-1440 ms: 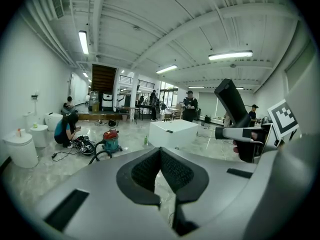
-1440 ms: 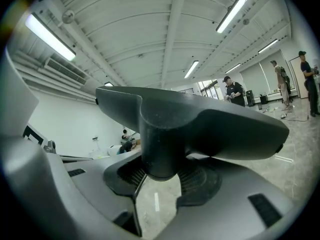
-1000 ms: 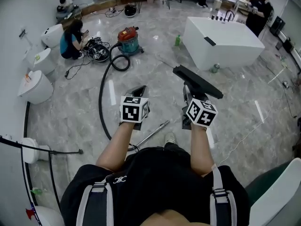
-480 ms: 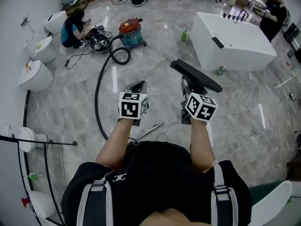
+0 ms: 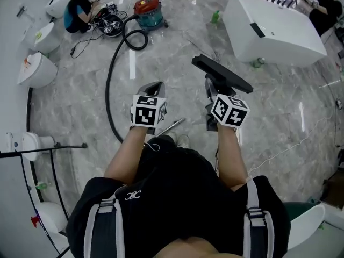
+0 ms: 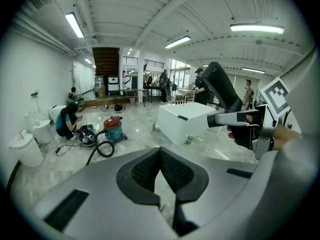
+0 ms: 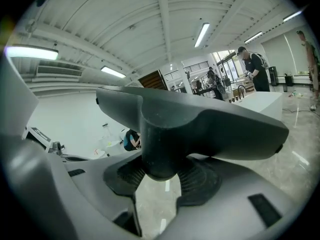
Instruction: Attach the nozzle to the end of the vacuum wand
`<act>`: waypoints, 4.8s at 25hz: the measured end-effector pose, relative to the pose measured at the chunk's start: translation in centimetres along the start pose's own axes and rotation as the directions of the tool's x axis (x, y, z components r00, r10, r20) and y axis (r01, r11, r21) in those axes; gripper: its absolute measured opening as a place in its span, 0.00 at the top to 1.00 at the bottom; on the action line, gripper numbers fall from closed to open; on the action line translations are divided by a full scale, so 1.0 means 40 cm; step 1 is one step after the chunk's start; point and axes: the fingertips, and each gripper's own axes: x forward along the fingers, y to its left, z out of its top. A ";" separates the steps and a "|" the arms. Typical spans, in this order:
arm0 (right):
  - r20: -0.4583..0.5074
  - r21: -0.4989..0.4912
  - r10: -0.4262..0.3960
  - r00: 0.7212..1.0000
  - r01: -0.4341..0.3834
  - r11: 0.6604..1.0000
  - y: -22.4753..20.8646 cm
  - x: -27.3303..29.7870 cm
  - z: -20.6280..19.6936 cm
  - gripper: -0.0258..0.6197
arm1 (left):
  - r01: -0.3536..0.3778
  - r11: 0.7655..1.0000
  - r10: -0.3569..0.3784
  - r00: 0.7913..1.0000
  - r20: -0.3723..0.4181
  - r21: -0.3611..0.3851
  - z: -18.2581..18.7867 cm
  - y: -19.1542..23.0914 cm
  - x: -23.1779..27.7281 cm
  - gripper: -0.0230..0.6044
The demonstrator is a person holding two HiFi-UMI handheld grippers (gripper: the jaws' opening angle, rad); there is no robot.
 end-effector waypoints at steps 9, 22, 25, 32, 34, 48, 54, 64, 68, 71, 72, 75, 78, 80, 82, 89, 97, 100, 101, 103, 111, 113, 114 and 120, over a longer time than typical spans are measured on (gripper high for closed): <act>-0.135 0.025 -0.003 0.991 0.007 1.000 -0.107 0.166 -0.157 0.68 | 0.066 0.996 -0.074 0.988 -0.133 -0.063 -0.122 0.038 0.238 0.95; -0.303 0.145 0.137 0.943 -0.097 0.985 -0.386 0.553 -0.914 0.68 | 0.272 0.955 -0.296 0.828 -0.475 -0.121 -1.112 0.010 0.842 0.95; -0.336 0.186 0.137 0.932 -0.077 0.980 -0.470 0.616 -1.100 0.68 | 0.309 0.945 -0.314 0.774 -0.550 -0.105 -1.376 -0.002 0.968 0.94; -0.376 0.337 0.167 0.911 -0.034 0.941 -0.597 0.713 -1.457 0.68 | 0.424 0.903 -0.221 0.603 -0.767 0.073 -1.903 -0.002 1.127 0.70; -0.389 0.324 0.177 0.904 -0.046 0.945 -0.611 0.737 -1.524 0.68 | 0.469 0.879 -0.206 0.546 -0.812 0.092 -2.002 -0.005 1.145 0.67; -0.427 0.346 0.210 0.880 -0.056 0.937 -0.652 0.818 -1.642 0.68 | 0.445 0.872 -0.046 0.489 -0.871 0.204 -2.187 0.060 1.201 0.66; -0.441 0.336 0.231 0.868 -0.079 0.938 -0.649 0.827 -1.649 0.68 | 0.423 0.870 0.032 0.462 -0.886 0.252 -2.191 0.058 1.205 0.67; -0.502 0.391 0.382 0.776 -0.190 0.900 -0.614 0.794 -1.593 0.68 | 0.449 0.873 -0.145 0.614 -0.776 0.192 -1.938 0.040 1.111 0.68; -0.534 0.428 0.470 0.703 -0.255 0.867 -0.565 0.764 -1.549 0.68 | 0.456 0.865 -0.176 0.670 -0.721 0.212 -1.819 0.048 1.033 0.68; -0.571 0.455 0.538 0.621 -0.307 0.836 -0.508 0.722 -1.531 0.68 | 0.462 0.858 -0.187 0.687 -0.703 0.224 -1.760 0.047 0.965 0.68; -0.579 0.467 0.557 0.596 -0.318 0.825 -0.492 0.711 -1.527 0.68 | 0.463 0.856 -0.189 0.691 -0.698 0.228 -1.746 0.046 0.947 0.68; -0.600 0.496 0.594 0.535 -0.334 0.801 -0.455 0.692 -1.513 0.68 | 0.470 0.849 -0.195 0.702 -0.685 0.240 -1.730 0.038 0.911 0.68; -0.624 0.516 0.627 0.466 -0.358 0.779 -0.427 0.681 -1.505 0.68 | 0.474 0.843 -0.192 0.708 -0.679 0.256 -1.728 0.037 0.887 0.68; -0.662 0.508 0.630 0.406 -0.375 0.775 -0.419 0.681 -1.502 0.68 | 0.479 0.838 -0.196 0.713 -0.673 0.263 -1.727 0.036 0.882 0.68; -0.705 0.509 0.630 0.326 -0.386 0.769 -0.421 0.669 -1.506 0.68 | 0.504 0.824 -0.224 0.710 -0.668 0.259 -1.730 0.020 0.874 0.68; -0.740 0.567 0.672 0.013 -0.524 0.635 -0.390 0.602 -1.570 0.68 | 0.615 0.754 -0.345 0.670 -0.658 0.230 -1.769 -0.009 0.818 0.69; -0.776 0.498 0.625 0.088 -0.523 0.692 -0.405 0.613 -1.576 0.68 | 0.593 0.767 -0.300 0.668 -0.681 0.244 -1.770 -0.027 0.862 0.69; -0.764 0.510 0.635 0.111 -0.498 0.701 -0.389 0.620 -1.559 0.68 | 0.595 0.736 -0.295 0.712 -0.638 0.323 -1.745 -0.049 0.903 0.69; -0.768 0.509 0.630 0.112 -0.489 0.708 -0.387 0.621 -1.558 0.68 | 0.593 0.731 -0.290 0.718 -0.633 0.338 -1.741 -0.055 0.916 0.69; -0.783 0.502 0.614 0.104 -0.476 0.722 -0.391 0.620 -1.562 0.68 | 0.602 0.732 -0.301 0.706 -0.641 0.319 -1.742 -0.066 0.927 0.70; -0.693 0.553 0.720 0.024 -0.624 0.553 -0.339 0.597 -1.532 0.68 | 0.765 0.639 -0.589 0.549 -0.593 0.073 -1.709 -0.087 0.859 0.72; -0.698 0.553 0.715 0.024 -0.617 0.560 -0.343 0.606 -1.531 0.68 | 0.756 0.650 -0.555 0.548 -0.625 0.085 -1.711 -0.083 0.869 0.73; -0.699 0.561 0.713 0.061 -0.571 0.599 -0.340 0.616 -1.535 0.68 | 0.727 0.679 -0.514 0.568 -0.644 0.099 -1.717 -0.075 0.874 0.73; -0.785 0.501 0.517 0.343 -0.142 0.854 -0.298 0.673 -1.551 0.68 | 0.625 0.769 -0.416 0.647 -0.639 0.133 -1.721 0.010 0.869 0.73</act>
